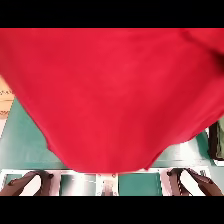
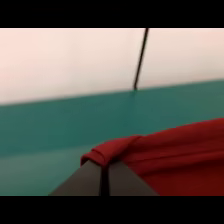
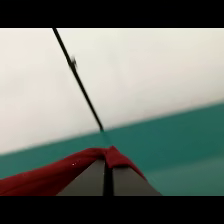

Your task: Fold the shirts.

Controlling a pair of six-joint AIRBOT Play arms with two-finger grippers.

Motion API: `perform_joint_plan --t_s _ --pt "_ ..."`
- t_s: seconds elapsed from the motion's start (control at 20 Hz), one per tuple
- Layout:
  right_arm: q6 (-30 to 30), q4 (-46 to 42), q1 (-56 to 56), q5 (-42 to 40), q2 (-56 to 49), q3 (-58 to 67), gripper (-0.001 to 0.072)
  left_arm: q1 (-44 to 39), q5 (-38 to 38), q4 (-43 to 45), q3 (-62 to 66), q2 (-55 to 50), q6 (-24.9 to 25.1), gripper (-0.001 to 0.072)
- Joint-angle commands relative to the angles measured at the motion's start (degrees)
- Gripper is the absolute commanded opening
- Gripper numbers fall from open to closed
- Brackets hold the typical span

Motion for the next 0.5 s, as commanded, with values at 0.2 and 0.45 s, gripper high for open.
perform_joint_plan --t_s 0.2,0.45 --pt "-12.04 12.57 2.19 -11.17 -18.8 -23.41 0.0019 -5.01 6.75 -13.99 -20.92 -22.05 8.15 0.0025" --pt "-13.2 13.38 4.44 -19.23 -38.25 -21.92 0.0018 -10.84 18.45 -14.56 -22.51 -39.71 8.85 0.0025"
